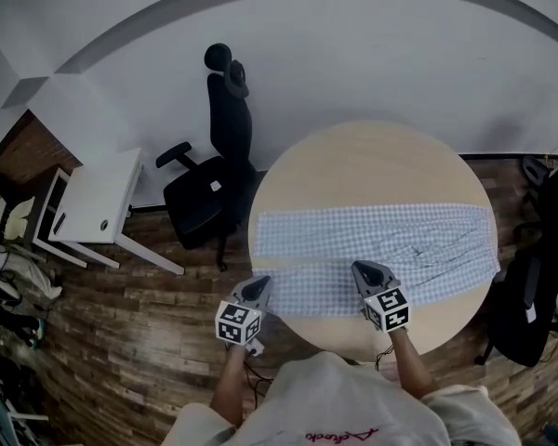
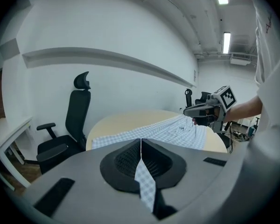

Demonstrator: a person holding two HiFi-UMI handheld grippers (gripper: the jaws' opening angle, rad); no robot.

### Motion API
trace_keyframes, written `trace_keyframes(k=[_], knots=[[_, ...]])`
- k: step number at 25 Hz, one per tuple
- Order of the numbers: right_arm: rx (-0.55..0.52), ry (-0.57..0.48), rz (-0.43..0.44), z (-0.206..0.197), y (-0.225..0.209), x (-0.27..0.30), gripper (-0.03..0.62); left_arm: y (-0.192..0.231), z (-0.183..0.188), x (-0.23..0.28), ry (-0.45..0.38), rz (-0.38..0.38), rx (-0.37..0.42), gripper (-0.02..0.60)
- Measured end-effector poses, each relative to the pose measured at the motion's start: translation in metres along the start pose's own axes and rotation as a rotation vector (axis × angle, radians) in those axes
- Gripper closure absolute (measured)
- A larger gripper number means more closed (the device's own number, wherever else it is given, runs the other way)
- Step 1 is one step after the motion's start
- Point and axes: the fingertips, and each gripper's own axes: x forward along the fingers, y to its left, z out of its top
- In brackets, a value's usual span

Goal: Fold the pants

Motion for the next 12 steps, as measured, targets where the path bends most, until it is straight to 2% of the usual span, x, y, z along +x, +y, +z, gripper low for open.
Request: trace_keyframes(k=[6,12], knots=[[-0.005,0.05,0.007,0.005,-0.028,0.036,0.565,0.039,0.011,0.03,0.042,-0.003,0.025,0.548],[-0.053,0.134,0.004,0.01,-0.059,0.079,0.565,0.081,0.022,0.071,0.08,-0.051,0.081,0.548]])
